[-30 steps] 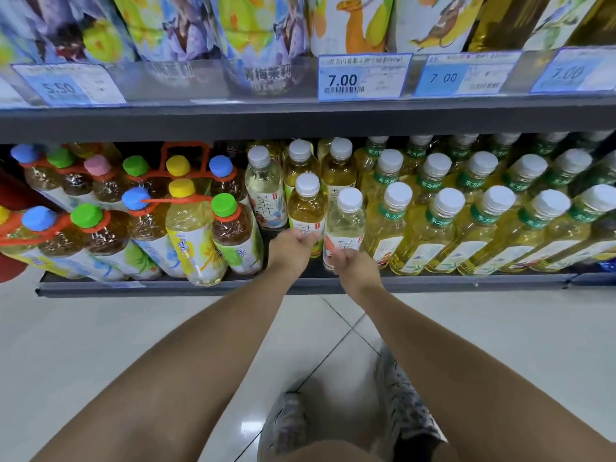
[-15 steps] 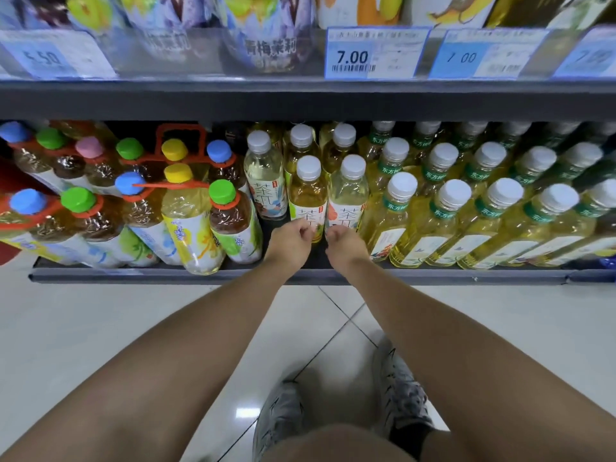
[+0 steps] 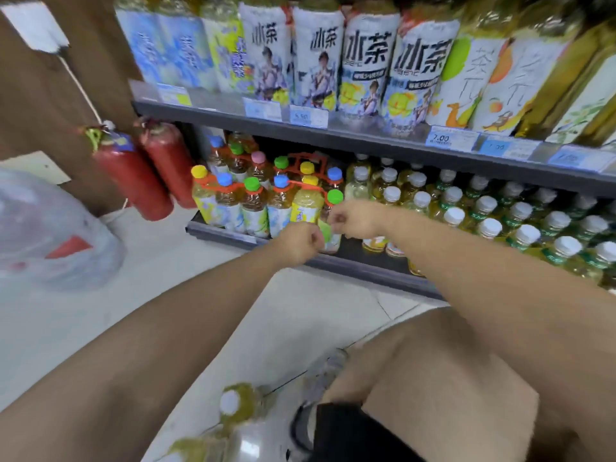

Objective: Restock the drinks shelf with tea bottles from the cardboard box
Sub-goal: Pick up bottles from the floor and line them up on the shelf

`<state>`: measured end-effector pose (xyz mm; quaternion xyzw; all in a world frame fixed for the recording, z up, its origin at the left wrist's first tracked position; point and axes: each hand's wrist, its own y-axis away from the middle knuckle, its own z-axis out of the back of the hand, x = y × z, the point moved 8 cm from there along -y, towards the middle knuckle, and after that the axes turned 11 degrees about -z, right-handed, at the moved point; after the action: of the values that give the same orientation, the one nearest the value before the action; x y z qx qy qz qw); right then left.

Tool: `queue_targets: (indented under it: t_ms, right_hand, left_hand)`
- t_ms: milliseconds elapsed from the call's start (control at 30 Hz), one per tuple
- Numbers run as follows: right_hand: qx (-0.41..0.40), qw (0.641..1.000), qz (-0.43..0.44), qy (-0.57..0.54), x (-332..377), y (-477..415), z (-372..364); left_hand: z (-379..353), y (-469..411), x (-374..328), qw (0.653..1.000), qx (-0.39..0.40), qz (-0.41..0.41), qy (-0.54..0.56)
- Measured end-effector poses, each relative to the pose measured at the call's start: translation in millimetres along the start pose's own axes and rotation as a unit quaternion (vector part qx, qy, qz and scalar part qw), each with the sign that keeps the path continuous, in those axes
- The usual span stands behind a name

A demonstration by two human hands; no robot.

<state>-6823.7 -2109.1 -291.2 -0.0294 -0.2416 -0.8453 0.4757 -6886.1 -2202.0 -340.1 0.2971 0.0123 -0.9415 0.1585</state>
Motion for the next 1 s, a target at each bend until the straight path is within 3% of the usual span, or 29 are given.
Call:
queue_targets:
  t_ms: [133,333,533,700,1000]
  right_hand:
    - [0.019,0.997,0.057,0.038,91,33,-38]
    - [0.106,0.989,0.079,0.064,176,75,-149]
    - [0.189,0.971,0.063,0.130,209,103,-262]
    - [0.200,0.954,0.066,0.213,214,110,-321]
    - [0.144,0.968,0.068,0.195,198,91,-355]
  left_hand:
    - [19,92,43,0.998,0.021,0.040,-0.053]
    - [-9,231,97,0.989,0.051,0.132,-0.034]
    - [-93,339,128,0.966,0.188,0.180,0.007]
    - [-139,384,143,0.929,0.295,0.216,-0.067]
    - [-139,376,169,0.956,0.208,0.200,-0.057]
